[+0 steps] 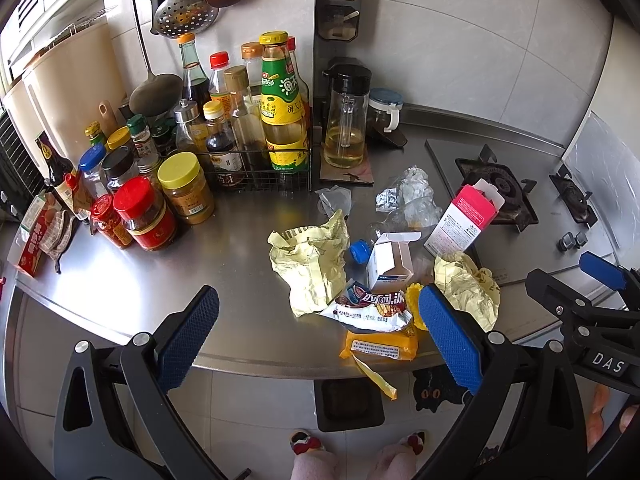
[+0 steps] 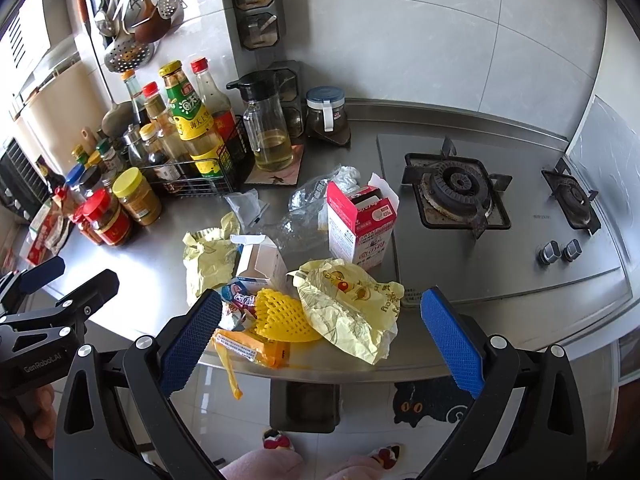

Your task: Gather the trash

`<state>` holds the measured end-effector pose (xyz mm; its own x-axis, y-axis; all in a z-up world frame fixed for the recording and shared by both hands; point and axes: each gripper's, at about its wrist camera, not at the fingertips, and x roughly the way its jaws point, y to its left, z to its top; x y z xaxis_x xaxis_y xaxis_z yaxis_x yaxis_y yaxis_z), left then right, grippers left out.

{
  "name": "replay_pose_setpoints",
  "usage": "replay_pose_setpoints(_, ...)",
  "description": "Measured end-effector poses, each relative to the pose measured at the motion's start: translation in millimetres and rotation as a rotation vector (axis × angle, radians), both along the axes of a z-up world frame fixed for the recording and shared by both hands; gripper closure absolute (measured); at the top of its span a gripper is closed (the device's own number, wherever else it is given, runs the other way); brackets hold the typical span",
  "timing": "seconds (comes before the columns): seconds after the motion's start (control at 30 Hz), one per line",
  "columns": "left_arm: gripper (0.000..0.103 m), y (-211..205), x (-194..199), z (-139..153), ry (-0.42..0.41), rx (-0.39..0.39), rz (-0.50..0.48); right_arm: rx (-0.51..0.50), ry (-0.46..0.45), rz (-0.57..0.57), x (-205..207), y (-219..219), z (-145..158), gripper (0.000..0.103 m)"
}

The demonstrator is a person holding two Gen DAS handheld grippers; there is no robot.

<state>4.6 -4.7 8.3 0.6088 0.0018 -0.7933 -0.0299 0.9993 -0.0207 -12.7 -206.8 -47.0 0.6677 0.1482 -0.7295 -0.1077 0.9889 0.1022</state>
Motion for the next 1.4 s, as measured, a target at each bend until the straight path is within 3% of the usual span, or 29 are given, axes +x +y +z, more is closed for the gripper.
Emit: replay_pose_setpoints(1.4,0.008,1.2,1.0,-4.4,-0.002,-0.005,0.004,0.008,-0.002,-0.004,2.9,-1.6,0.3,0.003)
